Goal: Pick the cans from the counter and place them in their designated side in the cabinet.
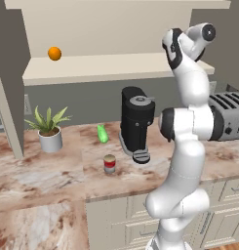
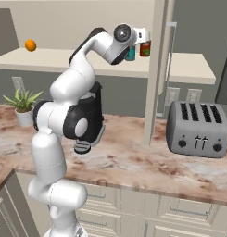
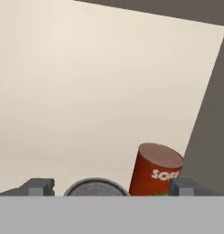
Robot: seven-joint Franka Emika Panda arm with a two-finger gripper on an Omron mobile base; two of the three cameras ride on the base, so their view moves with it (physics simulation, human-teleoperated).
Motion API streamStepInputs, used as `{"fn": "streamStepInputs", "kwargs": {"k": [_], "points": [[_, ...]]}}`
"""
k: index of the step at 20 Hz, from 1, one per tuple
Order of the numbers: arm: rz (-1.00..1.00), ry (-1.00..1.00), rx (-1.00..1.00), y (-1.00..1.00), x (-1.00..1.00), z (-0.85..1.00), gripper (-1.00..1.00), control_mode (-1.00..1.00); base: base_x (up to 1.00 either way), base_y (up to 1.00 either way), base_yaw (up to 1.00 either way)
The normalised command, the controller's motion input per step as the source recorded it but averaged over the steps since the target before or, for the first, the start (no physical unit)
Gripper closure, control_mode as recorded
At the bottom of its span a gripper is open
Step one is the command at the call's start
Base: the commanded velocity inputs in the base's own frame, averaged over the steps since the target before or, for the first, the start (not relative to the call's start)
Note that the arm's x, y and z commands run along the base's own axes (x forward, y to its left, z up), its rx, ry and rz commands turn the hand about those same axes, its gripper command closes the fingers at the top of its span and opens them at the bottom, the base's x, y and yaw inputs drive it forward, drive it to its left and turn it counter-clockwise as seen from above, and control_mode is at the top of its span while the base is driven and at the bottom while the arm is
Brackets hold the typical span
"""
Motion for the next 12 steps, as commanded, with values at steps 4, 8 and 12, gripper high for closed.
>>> {"fn": "streamStepInputs", "kwargs": {"k": [4, 8, 12], "points": [[0.06, -0.12, 0.0, 0.02, -0.38, 0.0, -1.0, -1.0, 0.0, 0.0, 0.0], [0.05, -0.06, -0.01, 0.23, -0.54, 0.0, -1.0, -1.0, 0.0, 0.0, 0.0], [0.05, -0.02, -0.06, 0.45, -0.59, -0.03, -1.0, -1.0, 0.0, 0.0, 0.0]]}}
